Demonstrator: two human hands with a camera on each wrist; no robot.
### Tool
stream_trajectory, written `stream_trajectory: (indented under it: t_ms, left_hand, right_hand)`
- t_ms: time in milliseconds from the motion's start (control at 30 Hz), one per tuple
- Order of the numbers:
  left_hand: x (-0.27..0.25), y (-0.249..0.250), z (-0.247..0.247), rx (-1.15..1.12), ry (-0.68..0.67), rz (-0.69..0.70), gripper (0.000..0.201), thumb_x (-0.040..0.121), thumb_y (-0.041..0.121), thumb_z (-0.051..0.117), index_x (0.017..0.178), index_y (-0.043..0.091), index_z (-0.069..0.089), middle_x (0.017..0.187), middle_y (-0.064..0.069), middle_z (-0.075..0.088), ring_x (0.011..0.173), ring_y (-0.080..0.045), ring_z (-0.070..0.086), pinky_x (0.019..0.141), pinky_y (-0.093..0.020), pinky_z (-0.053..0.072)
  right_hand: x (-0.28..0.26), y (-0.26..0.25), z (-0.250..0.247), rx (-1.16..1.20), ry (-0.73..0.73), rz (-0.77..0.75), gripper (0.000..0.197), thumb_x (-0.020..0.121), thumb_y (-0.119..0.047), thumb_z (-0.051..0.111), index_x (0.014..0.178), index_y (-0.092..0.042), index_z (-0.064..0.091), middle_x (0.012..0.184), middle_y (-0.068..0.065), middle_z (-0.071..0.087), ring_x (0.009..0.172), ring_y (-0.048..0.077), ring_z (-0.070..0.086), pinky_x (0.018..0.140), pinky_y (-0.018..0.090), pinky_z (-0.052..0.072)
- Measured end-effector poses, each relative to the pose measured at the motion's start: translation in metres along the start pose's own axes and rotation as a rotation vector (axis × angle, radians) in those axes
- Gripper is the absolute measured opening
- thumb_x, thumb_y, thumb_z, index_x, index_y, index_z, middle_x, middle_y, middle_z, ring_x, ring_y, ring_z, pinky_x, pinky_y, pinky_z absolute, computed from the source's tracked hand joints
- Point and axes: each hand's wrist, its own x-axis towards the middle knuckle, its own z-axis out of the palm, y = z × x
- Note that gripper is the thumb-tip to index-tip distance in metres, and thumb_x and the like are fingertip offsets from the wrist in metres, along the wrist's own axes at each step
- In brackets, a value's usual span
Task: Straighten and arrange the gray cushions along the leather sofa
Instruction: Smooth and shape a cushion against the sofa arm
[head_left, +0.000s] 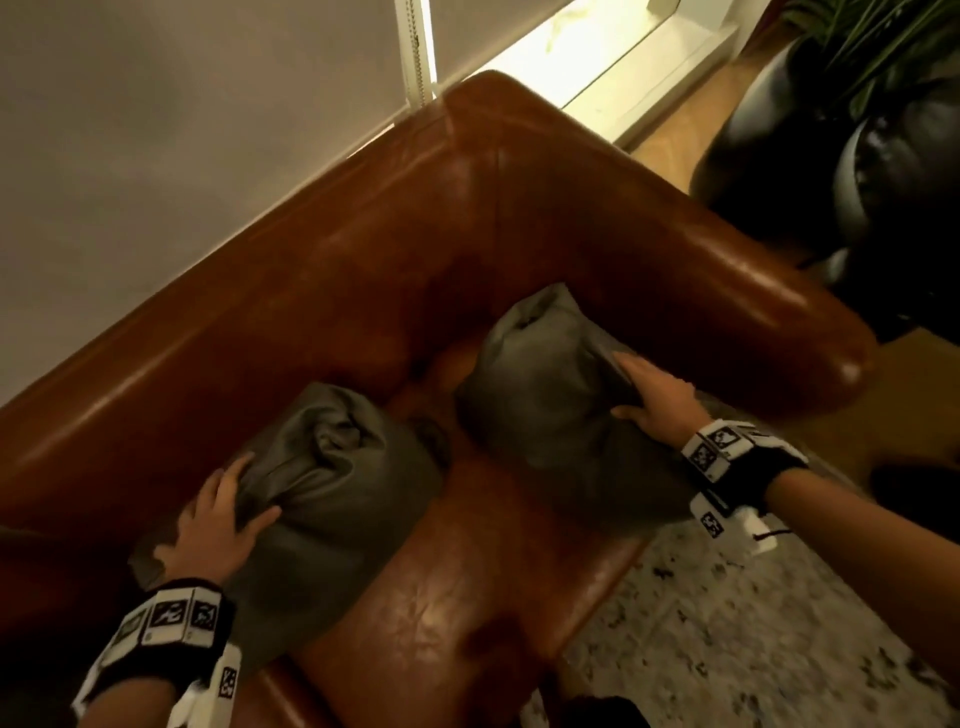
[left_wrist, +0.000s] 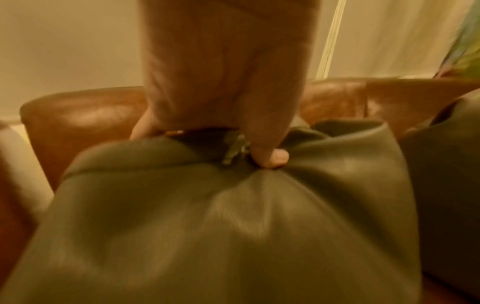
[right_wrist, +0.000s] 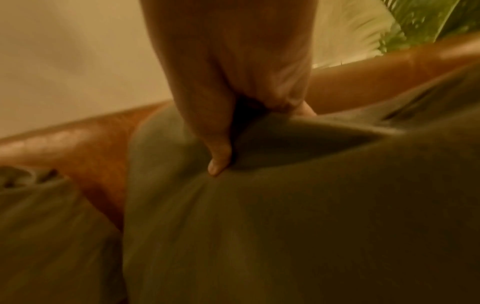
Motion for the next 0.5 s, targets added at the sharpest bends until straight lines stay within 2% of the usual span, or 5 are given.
stream_trajectory:
  t_ms: [133,233,367,433,500]
  left_hand:
    - [-0.012,0.026,0.002,-0.041,0.192,-0.059,0.08,0.084,0.043,0.061,0.144,0.045,0.009,0.158,-0.003,0.01,0.142,-0.037,0.008,0.102,-0.075,0.011]
    - [-0.025,0.029,0.006,-0.055,0.216,0.0,0.079,0.086,0.03,0.062,0.145,0.043,0.011,0.159,-0.005,0.005,0.144,-0.035,-0.001,0.104,-0.075,0.006]
    - [-0.042,0.054,0.012,0.009,0.328,0.216,0.063,0.091,0.016,0.053,0.144,0.034,0.024,0.159,-0.009,0.005,0.145,-0.034,-0.005,0.109,-0.068,0.005]
    - [-0.048,0.076,0.01,0.008,0.392,0.376,0.055,0.091,0.015,0.053,0.141,0.027,0.034,0.158,-0.011,0.011,0.145,-0.033,-0.001,0.112,-0.062,0.008]
    - [-0.05,0.109,0.003,-0.051,0.407,0.54,0.046,0.093,0.016,0.051,0.137,0.02,0.042,0.156,-0.012,0.018,0.144,-0.031,0.007,0.114,-0.052,0.014]
  right_hand:
    - [-0.009,-0.01,0.001,0.098,0.154,0.015,0.065,0.088,-0.017,0.058,0.144,-0.029,0.028,0.147,0.002,0.038,0.127,0.036,0.04,0.099,0.063,0.027]
    - [-0.018,-0.016,-0.009,0.087,0.241,-0.031,0.064,0.088,-0.014,0.058,0.143,-0.03,0.03,0.146,0.001,0.04,0.127,0.035,0.041,0.098,0.064,0.025]
    - [-0.005,-0.033,0.004,0.018,0.204,-0.019,0.071,0.088,-0.018,0.057,0.145,-0.036,0.019,0.153,-0.003,0.028,0.13,0.038,0.035,0.102,0.067,0.021]
    - [0.004,-0.036,0.022,0.02,0.111,0.016,0.077,0.088,-0.019,0.059,0.146,-0.038,0.011,0.156,-0.006,0.017,0.136,0.041,0.024,0.103,0.07,0.017]
    - [0.009,-0.03,0.033,0.012,0.112,0.034,0.083,0.087,-0.022,0.061,0.146,-0.04,0.005,0.158,-0.009,0.008,0.139,0.043,0.014,0.104,0.07,0.015]
